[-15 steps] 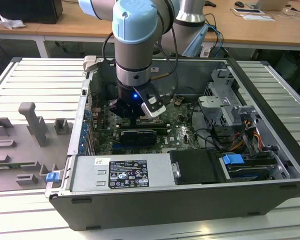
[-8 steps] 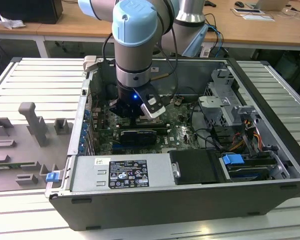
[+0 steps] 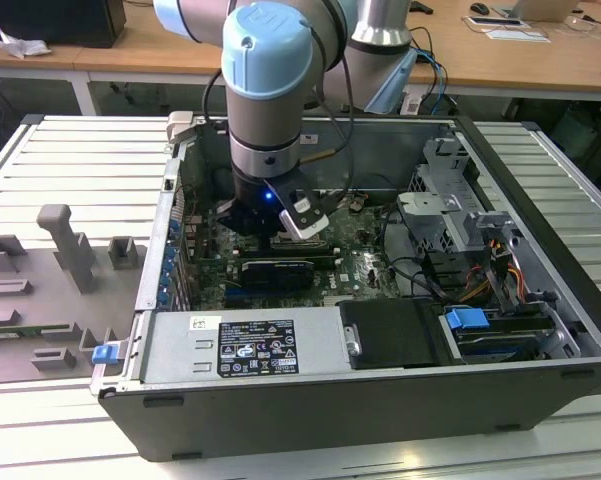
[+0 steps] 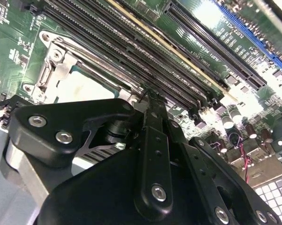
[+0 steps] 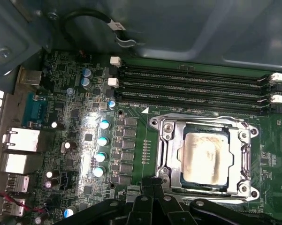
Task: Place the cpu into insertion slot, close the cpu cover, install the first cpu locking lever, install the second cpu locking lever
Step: 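Install the second cpu locking lever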
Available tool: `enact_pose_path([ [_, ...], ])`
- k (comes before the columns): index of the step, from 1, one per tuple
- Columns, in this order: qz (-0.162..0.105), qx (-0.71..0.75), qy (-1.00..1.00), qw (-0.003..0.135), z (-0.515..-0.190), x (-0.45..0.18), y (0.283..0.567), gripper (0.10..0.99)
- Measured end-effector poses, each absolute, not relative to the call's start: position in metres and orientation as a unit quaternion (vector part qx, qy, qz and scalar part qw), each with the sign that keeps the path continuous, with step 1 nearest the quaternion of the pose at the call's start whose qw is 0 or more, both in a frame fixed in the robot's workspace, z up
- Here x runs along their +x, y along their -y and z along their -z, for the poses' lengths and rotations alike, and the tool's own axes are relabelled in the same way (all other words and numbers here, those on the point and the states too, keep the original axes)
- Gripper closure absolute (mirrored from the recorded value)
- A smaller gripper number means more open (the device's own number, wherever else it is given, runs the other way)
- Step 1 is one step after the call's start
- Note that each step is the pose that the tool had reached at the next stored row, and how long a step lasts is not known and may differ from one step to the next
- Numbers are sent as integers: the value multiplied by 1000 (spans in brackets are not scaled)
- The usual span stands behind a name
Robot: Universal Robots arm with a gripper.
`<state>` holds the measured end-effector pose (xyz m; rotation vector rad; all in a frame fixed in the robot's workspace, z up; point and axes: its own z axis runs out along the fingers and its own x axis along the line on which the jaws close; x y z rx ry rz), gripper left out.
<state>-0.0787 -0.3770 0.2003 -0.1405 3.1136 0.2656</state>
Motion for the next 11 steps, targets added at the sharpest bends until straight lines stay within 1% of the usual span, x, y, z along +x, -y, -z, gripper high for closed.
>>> enact_pose_path([
  [11,-85,-45,-995,7,-207,-79,378,980],
])
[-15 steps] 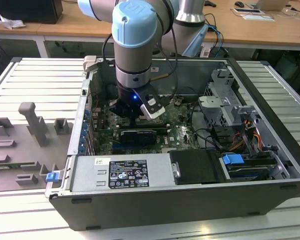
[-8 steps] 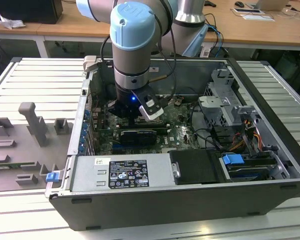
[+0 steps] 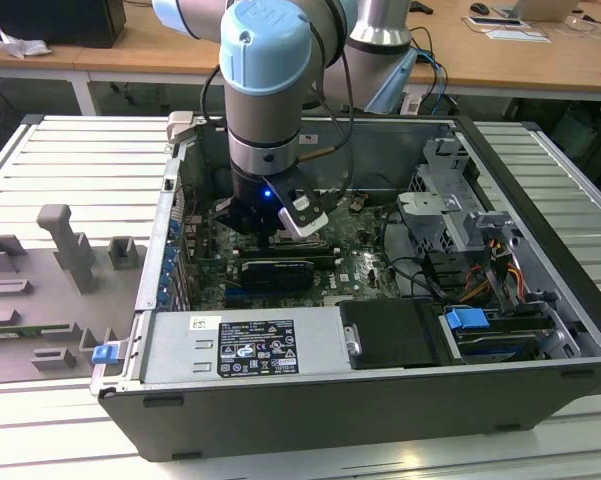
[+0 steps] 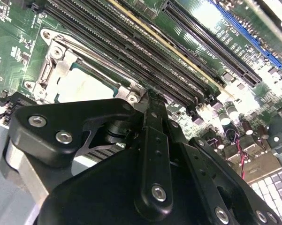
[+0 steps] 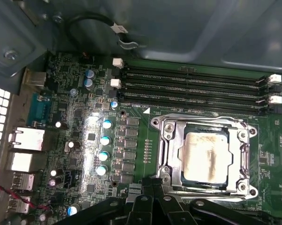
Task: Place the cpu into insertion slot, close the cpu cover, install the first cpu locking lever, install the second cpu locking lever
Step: 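Install the second cpu locking lever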
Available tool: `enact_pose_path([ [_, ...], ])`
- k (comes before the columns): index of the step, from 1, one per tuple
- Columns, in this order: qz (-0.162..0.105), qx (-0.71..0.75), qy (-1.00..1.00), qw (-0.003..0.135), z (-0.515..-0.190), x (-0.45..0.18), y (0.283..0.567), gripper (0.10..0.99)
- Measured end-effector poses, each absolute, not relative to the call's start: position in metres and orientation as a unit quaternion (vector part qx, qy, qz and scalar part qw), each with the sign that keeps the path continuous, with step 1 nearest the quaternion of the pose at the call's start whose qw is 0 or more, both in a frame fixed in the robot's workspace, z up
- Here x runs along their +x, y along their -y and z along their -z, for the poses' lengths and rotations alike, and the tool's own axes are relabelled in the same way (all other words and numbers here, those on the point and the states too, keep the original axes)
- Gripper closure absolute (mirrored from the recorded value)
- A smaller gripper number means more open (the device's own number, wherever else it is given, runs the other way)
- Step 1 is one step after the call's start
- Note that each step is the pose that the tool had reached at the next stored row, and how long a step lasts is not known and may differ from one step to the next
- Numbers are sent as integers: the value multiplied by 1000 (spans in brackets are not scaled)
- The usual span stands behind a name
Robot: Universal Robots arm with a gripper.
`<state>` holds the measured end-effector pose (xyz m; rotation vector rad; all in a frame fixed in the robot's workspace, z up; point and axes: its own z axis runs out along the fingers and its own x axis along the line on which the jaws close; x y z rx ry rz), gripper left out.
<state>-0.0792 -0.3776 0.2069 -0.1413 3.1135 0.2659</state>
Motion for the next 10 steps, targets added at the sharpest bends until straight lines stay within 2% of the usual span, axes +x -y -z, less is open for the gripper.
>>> enact_pose_path([
  [10,-85,-45,-995,7,-221,-79,378,980],
])
